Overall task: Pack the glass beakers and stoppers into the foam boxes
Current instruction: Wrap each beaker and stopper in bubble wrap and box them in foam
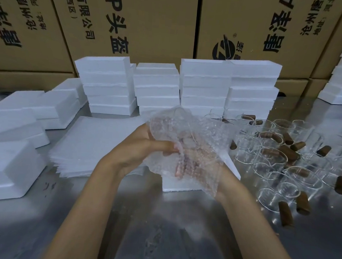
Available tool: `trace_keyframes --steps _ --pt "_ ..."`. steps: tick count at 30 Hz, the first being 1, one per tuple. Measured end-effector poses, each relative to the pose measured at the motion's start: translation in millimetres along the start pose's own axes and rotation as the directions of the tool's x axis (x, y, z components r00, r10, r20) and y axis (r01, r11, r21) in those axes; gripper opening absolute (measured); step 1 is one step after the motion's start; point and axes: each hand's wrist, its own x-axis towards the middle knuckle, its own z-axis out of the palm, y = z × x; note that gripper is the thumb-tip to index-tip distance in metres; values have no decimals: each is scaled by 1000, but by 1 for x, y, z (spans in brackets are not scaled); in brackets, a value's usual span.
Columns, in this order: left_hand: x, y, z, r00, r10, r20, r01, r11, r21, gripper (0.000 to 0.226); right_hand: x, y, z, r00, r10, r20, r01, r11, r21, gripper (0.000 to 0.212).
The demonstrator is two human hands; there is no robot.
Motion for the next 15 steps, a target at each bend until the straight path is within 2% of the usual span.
trace_keyframes --steps 2,4,5,8,10,12,14,15 --pt "-1 0 0 999 27 17 -27 999 -34 36 -4 -2 0 999 -37 12 37 999 30 32" --pt "-2 -1 -2 998 39 43 -33 991 -133 38 -9 -9 7 995 -87 54 82 993 86 15" --pt "-2 -1 -2 998 42 39 -35 984 -176 43 -10 -12 8 991 -110 73 101 988 113 13" --pt "0 0 2 998 69 -14 -70 967 -247 43 -5 -16 7 992 -107 66 105 994 42 16" --pt "1 2 6 994 91 -52 -103 949 -297 31 2 -21 8 988 -148 32 150 987 -56 31" --pt "3 3 6 987 115 -111 -147 928 -342 24 3 -29 8 960 -259 -104 263 964 29 25" --pt "4 4 4 979 120 -165 -177 902 -393 19 3 -31 -2 884 -346 -315 417 889 192 11" --pt "5 4 2 975 119 -185 -188 888 -420 15 4 -31 -8 831 -353 -429 463 867 184 17"
